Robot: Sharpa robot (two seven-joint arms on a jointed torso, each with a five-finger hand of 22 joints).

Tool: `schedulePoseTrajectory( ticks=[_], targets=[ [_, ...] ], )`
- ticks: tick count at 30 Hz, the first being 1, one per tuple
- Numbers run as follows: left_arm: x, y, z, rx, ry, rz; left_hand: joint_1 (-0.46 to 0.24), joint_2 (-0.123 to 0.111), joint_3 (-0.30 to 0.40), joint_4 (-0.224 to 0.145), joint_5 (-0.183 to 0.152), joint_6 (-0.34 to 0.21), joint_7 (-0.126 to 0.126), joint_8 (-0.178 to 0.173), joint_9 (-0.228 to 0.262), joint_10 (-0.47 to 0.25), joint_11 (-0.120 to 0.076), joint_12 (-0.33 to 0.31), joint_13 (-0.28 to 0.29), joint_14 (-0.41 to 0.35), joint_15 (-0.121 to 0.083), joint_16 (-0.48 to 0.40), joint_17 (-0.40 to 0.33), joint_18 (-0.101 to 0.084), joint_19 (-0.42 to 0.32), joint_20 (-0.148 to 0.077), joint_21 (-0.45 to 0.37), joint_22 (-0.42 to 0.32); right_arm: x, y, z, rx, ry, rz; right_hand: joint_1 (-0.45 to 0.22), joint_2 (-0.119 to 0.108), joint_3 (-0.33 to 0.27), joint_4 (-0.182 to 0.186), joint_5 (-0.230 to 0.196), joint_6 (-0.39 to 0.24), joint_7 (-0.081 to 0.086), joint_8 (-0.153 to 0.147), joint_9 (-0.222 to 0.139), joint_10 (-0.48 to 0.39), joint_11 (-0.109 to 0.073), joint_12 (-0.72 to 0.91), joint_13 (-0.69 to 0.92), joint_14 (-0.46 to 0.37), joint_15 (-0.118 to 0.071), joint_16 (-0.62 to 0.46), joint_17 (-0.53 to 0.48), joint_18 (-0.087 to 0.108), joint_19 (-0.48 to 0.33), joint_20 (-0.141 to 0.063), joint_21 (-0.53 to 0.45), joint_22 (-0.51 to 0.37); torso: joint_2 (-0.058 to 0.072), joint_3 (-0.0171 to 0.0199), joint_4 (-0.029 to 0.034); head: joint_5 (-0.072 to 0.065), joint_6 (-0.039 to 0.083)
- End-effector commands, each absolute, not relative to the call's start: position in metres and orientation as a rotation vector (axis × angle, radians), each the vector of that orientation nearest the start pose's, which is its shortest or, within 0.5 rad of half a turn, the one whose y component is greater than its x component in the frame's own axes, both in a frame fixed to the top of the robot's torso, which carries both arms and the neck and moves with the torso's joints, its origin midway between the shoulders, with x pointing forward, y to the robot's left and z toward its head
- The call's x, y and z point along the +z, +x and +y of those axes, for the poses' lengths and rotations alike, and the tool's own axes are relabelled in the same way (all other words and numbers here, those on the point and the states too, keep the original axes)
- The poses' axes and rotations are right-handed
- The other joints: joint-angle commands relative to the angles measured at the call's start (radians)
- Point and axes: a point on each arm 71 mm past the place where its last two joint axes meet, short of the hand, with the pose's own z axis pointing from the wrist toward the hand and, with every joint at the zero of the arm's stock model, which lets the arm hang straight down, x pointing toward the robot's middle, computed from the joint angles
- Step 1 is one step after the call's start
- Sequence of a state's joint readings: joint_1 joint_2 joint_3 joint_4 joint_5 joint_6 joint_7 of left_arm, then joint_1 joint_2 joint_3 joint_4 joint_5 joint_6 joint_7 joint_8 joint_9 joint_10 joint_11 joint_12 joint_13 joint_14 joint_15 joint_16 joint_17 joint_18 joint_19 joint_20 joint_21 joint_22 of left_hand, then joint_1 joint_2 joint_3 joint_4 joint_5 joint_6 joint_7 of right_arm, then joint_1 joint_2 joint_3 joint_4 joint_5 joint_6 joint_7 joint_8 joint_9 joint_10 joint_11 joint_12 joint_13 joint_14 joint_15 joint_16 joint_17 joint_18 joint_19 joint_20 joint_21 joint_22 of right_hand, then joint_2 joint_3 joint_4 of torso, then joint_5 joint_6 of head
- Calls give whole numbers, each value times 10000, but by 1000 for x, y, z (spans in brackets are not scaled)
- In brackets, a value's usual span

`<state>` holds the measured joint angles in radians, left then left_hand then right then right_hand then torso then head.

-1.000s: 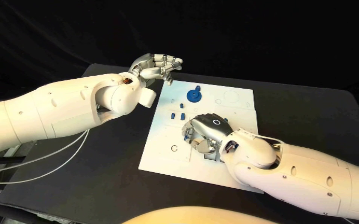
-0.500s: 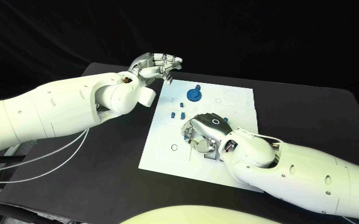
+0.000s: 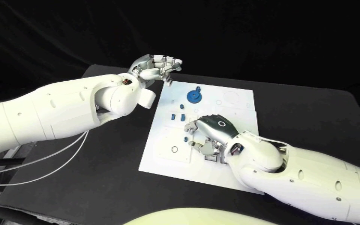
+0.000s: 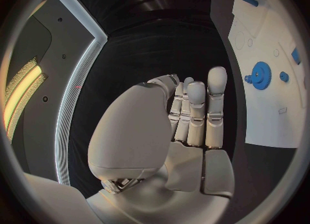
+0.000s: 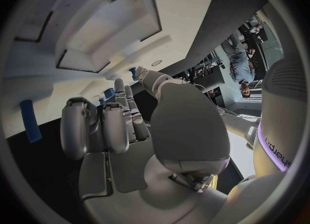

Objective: Assemble the parts on the task board

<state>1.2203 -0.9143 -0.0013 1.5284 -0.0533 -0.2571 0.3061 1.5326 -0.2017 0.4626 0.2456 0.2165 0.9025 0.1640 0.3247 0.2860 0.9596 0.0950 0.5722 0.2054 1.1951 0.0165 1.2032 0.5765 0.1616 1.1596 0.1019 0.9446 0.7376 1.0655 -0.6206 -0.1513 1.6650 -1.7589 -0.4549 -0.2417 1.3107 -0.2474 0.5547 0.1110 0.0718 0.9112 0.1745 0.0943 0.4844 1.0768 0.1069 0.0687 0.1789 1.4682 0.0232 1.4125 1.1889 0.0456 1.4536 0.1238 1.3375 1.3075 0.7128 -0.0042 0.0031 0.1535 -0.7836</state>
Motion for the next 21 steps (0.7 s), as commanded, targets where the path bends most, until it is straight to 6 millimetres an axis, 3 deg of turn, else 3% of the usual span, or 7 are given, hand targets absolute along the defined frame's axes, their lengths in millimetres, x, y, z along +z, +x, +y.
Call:
schedulePoseTrajectory(
  ticks=[1, 7, 12, 14, 15, 17, 21],
  targets=[
    [-157, 495, 239, -15226, -10874, 14510, -38, -31, 46, 1, 43, -28, 19, -23, 17, -51, -11, 68, 10, -89, 6, -46, -9, 83, -70, 11, -56, -16, -232, 389, -67, 8362, -3959, 15157, 75, -59, -143, 5, 113, -18, -195, -9, -28, -114, -39, 118, 6, 214, -25, -40, 5, 117, -11, 3, -86, 1233, -5, -7, -6, -31, 29],
    [-157, 495, 241, -15188, -10893, 14512, -45, -31, 54, -1, 42, -30, 19, -23, 19, -60, -9, 70, 9, -86, 7, -41, -1, 83, -69, 12, -58, -17, -206, 406, -102, 7701, -3456, 15228, 97, 37, -211, 56, 203, 166, -186, 89, -17, -21, -79, 301, 47, 216, -63, -56, -48, 88, 64, -41, 13, 1293, -11, -3, -44, -111, 71],
    [-157, 495, 242, -15191, -10894, 14522, -46, -29, 61, -4, 43, -29, 18, -21, 20, -64, -10, 71, 10, -83, 7, -37, 8, 82, -64, 13, -52, -8, -191, 421, -134, 6942, -3364, 16084, -99, -89, -548, 205, 461, 122, -152, 61, -56, -84, -81, 385, 46, 236, -65, -25, 0, 81, 93, -60, 24, 1305, -11, -7, -39, -223, 133],
    [-157, 495, 242, -15190, -10895, 14524, -46, -29, 61, -4, 43, -29, 18, -21, 20, -64, -10, 71, 10, -83, 7, -37, 8, 82, -64, 13, -52, -8, -190, 425, -143, 6689, -3465, 16418, -228, -143, -820, 307, 556, 23, -271, 14, -81, -238, -88, 349, 23, 264, -73, 29, 105, 99, 56, -59, -67, 1256, -13, 5, -44, -255, 152],
    [-157, 495, 242, -15190, -10895, 14524, -46, -29, 61, -4, 43, -29, 18, -21, 20, -64, -10, 71, 10, -83, 7, -37, 8, 82, -64, 13, -52, -8, -190, 426, -145, 6634, -3490, 16490, -172, -96, -1175, 354, 655, -31, -264, -6, -98, -336, -87, 381, 21, 274, -90, 55, 139, 104, 27, -37, -144, 1217, -15, 8, -48, -257, 152],
    [-157, 495, 242, -15187, -10895, 14523, -46, -29, 61, -4, 43, -29, 18, -21, 20, -64, -10, 71, 10, -83, 7, -37, 8, 82, -64, 13, -52, -8, -191, 430, -151, 6412, -3644, 16776, 274, 264, -2479, 572, 710, -109, -352, -21, -149, -624, -40, 539, 23, 240, -20, 37, 59, 165, -86, -6, -451, 1063, -8, 18, -42, -264, 169],
    [-158, 495, 242, -15189, -10896, 14536, -46, -29, 61, -4, 43, -29, 18, -21, 20, -64, -10, 71, 10, -83, 7, -37, 8, 82, -64, 13, -52, -8, -194, 433, -155, 6212, -3872, 17033, 560, 404, -2930, 703, 717, -138, -389, -29, -185, -787, -17, 625, 13, 240, -14, 44, 53, 174, -82, -11, -487, 1053, 7, 30, -35, -285, 186]
  ],
)
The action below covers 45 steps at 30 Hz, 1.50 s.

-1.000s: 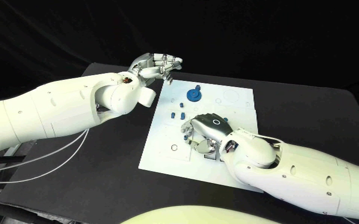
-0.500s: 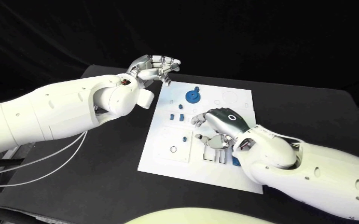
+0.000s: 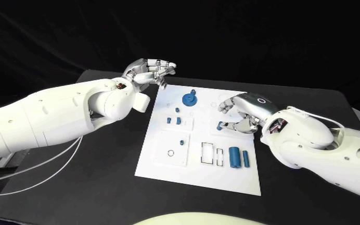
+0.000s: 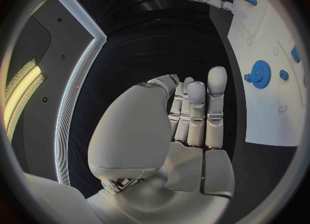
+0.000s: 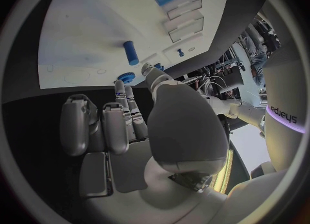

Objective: Assemble the parts on the task board

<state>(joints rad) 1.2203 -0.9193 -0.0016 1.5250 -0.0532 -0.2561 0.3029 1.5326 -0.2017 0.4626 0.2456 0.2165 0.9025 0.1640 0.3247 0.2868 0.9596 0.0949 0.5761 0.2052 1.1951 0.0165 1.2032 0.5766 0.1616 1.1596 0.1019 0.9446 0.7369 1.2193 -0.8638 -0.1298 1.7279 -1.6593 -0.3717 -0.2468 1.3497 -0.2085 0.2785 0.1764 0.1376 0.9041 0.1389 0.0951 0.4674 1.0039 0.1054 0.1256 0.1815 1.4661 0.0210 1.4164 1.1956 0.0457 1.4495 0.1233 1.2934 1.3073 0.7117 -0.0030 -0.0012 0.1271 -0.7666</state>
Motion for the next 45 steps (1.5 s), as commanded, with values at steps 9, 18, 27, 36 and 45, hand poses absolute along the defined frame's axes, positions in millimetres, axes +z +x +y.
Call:
schedulePoseTrajectory(
  ticks=[9, 18, 27, 36, 45],
  targets=[
    [-158, 495, 243, -15164, -10910, 14557, -47, -30, 61, -3, 43, -29, 18, -21, 12, -65, -9, 33, 12, -83, 7, -37, 7, 82, -64, 13, -52, -1, -204, 436, -154, 5965, -4190, 17397, 573, 221, -199, 87, 14, 1, -62, -1, -46, 1, -28, 260, 10, 280, -8, 45, 43, 161, 5, -19, 1, 1093, 27, -9, 27, -31, 19],
    [-159, 495, 244, -15147, -10921, 14568, -57, -20, 82, -10, 41, -18, 14, -13, 19, -67, -12, 45, 15, -81, 7, -32, 8, 80, -55, 15, -46, 12, -209, 436, -147, 6068, -4197, 17413, 878, 458, 281, 210, -158, 361, -19, 140, -93, 534, -161, 596, 30, 286, -128, 40, 13, 92, 185, -109, 320, 1285, 30, -22, 42, -56, 10],
    [-159, 495, 244, -15132, -10932, 14582, -87, -2, 101, -1, 39, -10, 15, -6, 25, -69, -11, 59, 19, -80, 9, -26, 5, 83, -60, 18, -61, -4, -209, 436, -144, 6215, -4058, 17280, 995, 566, 1137, 400, -232, 801, -25, 300, -128, 1205, -285, 644, -53, 344, -235, 127, 157, 2, 371, -221, 720, 1529, 20, -19, 33, -46, -4],
    [-159, 495, 245, -15114, -10946, 14596, -101, 5, 109, 3, 38, -8, 15, -4, 27, -71, -10, 64, 20, -76, 9, -21, 13, 80, -53, 19, -54, 7, -207, 437, -145, 6199, -3761, 16912, 1140, 939, 1893, 331, -470, 1303, -93, 581, -13, 1689, -381, 623, -57, 385, -314, 209, 291, -60, 494, -296, 1010, 1708, 19, -14, 25, -44, -26],
    [-159, 495, 246, -15085, -10969, 14624, -101, 5, 109, 3, 38, -8, 15, -4, 27, -71, -10, 64, 20, -76, 9, -21, 13, 80, -53, 19, -54, 7, -201, 434, -147, 6253, -3505, 16420, 1133, 1024, 2390, 89, -483, 1482, -139, 835, 185, 1896, -429, 526, -53, 386, -350, 224, 297, -71, 511, -338, 1055, 1752, 18, -12, 37, -55, -33]
  ],
)
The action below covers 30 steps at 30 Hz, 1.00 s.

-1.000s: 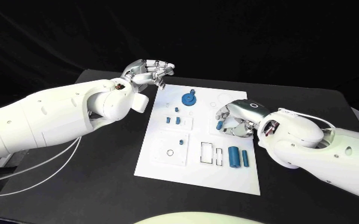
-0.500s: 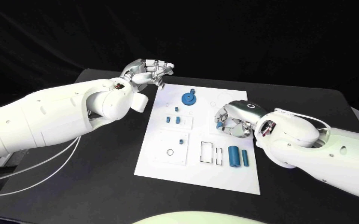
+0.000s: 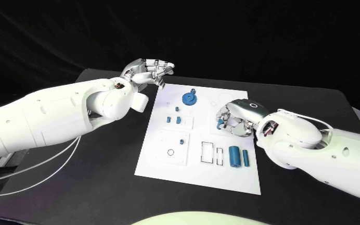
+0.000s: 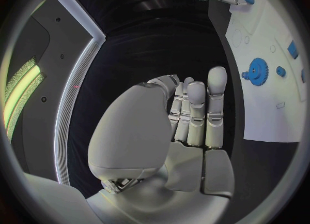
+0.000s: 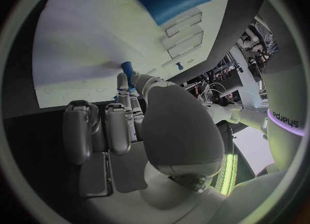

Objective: Assemble the parts on the task board

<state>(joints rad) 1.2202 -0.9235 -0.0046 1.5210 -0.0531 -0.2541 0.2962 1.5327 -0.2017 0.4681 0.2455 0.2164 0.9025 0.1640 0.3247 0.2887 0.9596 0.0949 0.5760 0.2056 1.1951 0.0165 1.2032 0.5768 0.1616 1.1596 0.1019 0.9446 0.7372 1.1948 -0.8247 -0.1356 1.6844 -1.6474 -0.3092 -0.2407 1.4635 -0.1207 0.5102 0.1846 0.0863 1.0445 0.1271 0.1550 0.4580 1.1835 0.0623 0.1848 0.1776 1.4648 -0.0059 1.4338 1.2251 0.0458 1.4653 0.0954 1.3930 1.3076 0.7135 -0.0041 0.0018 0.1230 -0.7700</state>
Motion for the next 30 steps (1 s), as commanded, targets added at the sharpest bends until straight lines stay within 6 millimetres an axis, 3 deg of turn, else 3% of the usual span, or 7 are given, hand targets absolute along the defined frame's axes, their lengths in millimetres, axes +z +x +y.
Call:
schedulePoseTrajectory(
  ticks=[1, 15, 23, 30],
  targets=[
    [-159, 496, 246, -15083, -10971, 14627, -101, 5, 54, 4, 39, -8, 15, -4, 9, -71, -10, 65, 16, -76, 9, -20, 11, 80, -53, 19, -54, 4, -200, 433, -147, 6285, -3488, 16372, -41, 117, 103, -15, 19, 90, -23, 268, 307, 115, 3, -82, -14, 400, -82, 54, 7, -72, 354, -61, 62, 1753, -7, -2, 8, -5, -4],
    [-161, 497, 245, -15026, -11007, 14659, -119, 7, 66, 4, 38, -13, 14, -4, 11, -82, -10, 70, 17, -88, 10, -29, -21, 85, -63, 20, -75, -20, -169, 408, -136, 7478, -3283, 15427, -226, -60, 165, -74, -44, 89, -33, 368, 407, 150, 3, -156, -14, 396, -82, 52, -8, -77, 359, -64, 78, 1772, -23, -16, 11, 28, 48],
    [-161, 498, 243, -15062, -10996, 14690, -119, 7, 66, 4, 38, -13, 14, -4, 11, -82, -10, 70, 17, -88, 10, -29, -21, 85, -63, 20, -75, -20, -165, 387, -95, 8938, -3735, 15138, -238, -104, 201, -120, -26, 77, -25, 386, 429, 147, 1, -185, -17, 395, -83, 52, -13, -75, 355, -65, 68, 1770, -21, -10, -8, 206, 46],
    [-162, 500, 238, -15134, -10971, 14739, -119, 7, 66, 4, 38, -13, 14, -4, 11, -82, -10, 70, 17, -88, 10, -29, -21, 85, -63, 20, -75, -20, -190, 372, -52, 9888, -4344, 15313, -242, -114, 210, -132, -16, 72, -18, 389, 434, 148, 4, -191, -17, 394, -84, 51, -16, -65, 337, -65, 25, 1749, -15, -33, 32, 280, 45]
  ],
)
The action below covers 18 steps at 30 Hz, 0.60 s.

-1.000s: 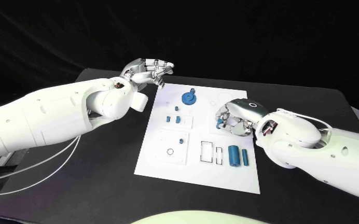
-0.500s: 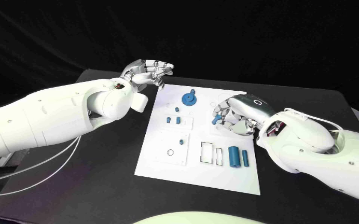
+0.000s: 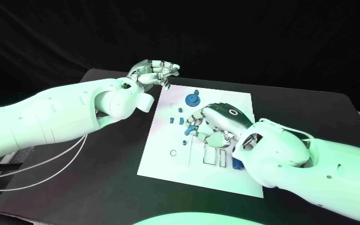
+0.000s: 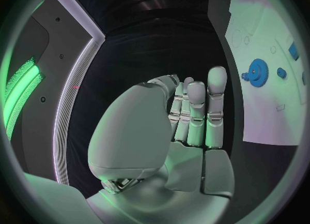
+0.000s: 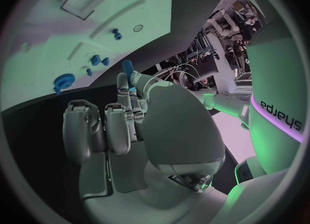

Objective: Assemble the parts on the task board

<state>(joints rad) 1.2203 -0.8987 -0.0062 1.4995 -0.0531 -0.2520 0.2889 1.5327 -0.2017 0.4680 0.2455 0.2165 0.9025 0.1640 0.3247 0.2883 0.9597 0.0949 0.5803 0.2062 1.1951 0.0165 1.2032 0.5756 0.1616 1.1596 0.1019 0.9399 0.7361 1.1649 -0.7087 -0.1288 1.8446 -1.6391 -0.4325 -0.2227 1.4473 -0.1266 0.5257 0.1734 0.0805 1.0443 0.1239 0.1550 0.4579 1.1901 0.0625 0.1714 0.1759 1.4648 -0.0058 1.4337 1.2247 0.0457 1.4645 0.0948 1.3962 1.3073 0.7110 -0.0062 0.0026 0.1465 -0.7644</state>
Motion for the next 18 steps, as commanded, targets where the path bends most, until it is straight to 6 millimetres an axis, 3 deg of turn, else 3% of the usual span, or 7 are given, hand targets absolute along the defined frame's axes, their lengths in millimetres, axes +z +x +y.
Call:
schedulePoseTrajectory(
  ticks=[1, 13, 18],
  targets=[
    [-162, 500, 237, -15141, -10968, 14744, -119, 6, 67, 4, 38, -13, 14, -4, 16, -82, -9, 27, 11, -88, 10, -29, -9, 85, -63, 20, -29, -10, -192, 371, -49, 9937, -4373, 15347, -82, -59, 60, -25, 48, 70, 18, 391, 437, 82, 4, -60, -1, 394, -84, 50, -18, -63, 343, -59, -13, 1750, 10, -14, 25, 54, -10],
    [-163, 500, 236, -15150, -10967, 14771, -136, 5, 84, -2, 37, -21, 14, -5, 19, -99, -9, 34, 11, -93, 11, -28, -20, 87, -66, 22, -40, -20, -226, 364, -27, 10203, -4521, 15914, -123, -83, 102, -58, 95, 35, 51, 397, 455, 73, 25, -96, -3, 393, -72, 51, -20, -60, 337, -55, -30, 1745, 17, -4, -6, 211, -71],
    [-163, 500, 236, -15143, -10973, 14780, -136, 5, 84, -2, 37, -21, 14, -5, 19, -99, -9, 34, 11, -93, 11, -28, -20, 87, -66, 22, -40, -20, -234, 364, -23, 10081, -4667, 16166, -140, -90, 109, -61, 104, 26, 58, 399, 460, 72, 31, -103, -3, 396, -68, 56, -9, -61, 338, -53, -27, 1748, 12, 10, -9, 198, -87]
  ],
)
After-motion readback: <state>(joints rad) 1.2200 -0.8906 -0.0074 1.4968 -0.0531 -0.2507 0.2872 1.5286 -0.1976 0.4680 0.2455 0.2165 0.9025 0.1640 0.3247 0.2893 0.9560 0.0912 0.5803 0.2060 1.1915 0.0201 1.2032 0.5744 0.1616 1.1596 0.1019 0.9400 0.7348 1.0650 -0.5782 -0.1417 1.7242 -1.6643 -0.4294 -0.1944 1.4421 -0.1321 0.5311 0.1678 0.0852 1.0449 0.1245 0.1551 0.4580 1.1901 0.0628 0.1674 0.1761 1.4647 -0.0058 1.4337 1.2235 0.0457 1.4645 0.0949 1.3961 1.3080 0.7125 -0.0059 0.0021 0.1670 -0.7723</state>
